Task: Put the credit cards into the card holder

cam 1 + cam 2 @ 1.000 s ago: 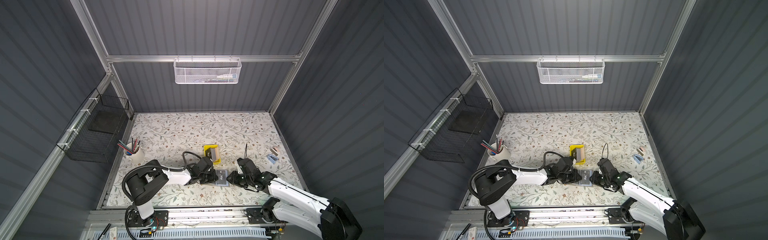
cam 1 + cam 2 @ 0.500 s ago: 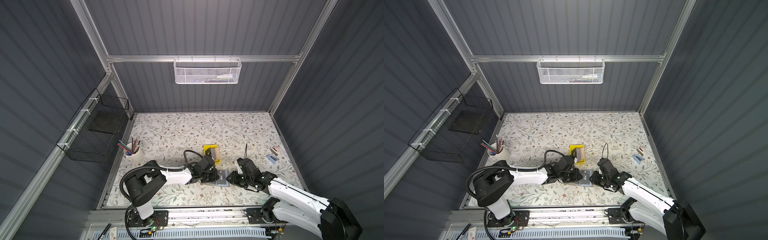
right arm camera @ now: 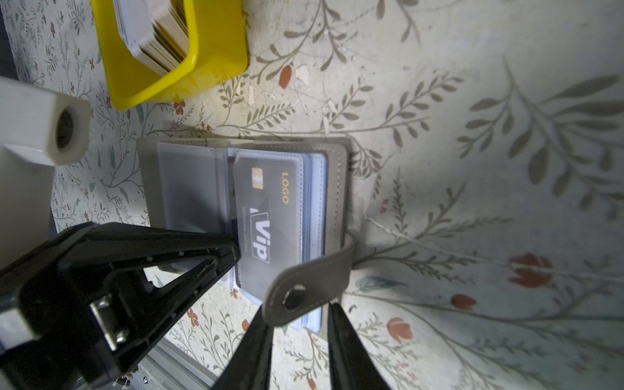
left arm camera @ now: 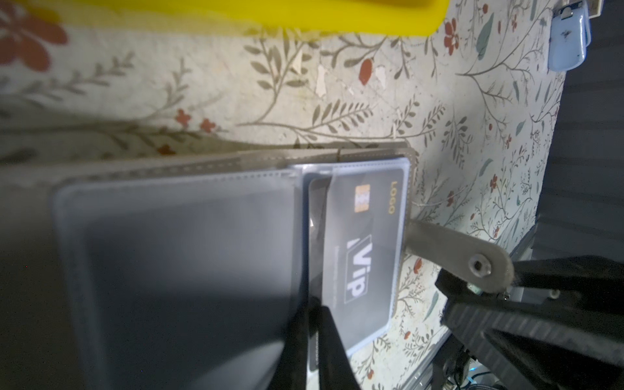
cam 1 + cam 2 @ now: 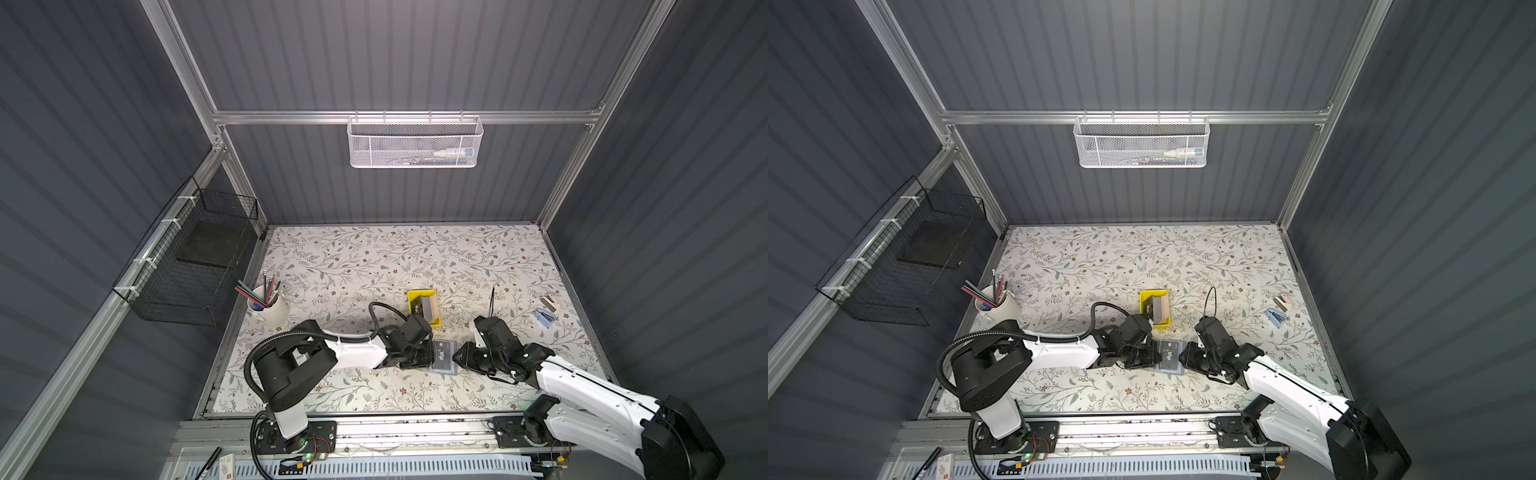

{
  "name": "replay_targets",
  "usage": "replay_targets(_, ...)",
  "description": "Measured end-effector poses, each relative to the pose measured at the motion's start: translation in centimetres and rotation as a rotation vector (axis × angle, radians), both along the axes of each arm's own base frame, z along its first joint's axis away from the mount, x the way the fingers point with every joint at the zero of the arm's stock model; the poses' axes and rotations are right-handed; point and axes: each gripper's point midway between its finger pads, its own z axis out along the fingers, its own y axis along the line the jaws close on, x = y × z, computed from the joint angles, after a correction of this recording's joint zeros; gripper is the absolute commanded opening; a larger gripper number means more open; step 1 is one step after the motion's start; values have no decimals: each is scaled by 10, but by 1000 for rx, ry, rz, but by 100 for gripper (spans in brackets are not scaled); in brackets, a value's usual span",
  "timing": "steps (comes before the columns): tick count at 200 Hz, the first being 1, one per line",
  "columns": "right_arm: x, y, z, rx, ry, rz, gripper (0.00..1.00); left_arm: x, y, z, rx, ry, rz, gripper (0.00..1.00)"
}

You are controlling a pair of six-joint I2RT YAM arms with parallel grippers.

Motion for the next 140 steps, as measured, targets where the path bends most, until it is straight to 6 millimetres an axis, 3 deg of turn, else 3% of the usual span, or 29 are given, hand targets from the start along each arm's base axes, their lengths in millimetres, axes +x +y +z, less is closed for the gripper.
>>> replay_targets(85,1,10,4,57,-5,20,33,0,2,-2,24,-2,5,5)
replay_targets(140,0,16,-4,81,20,30,32,0,2,-2,25,-3,6,4)
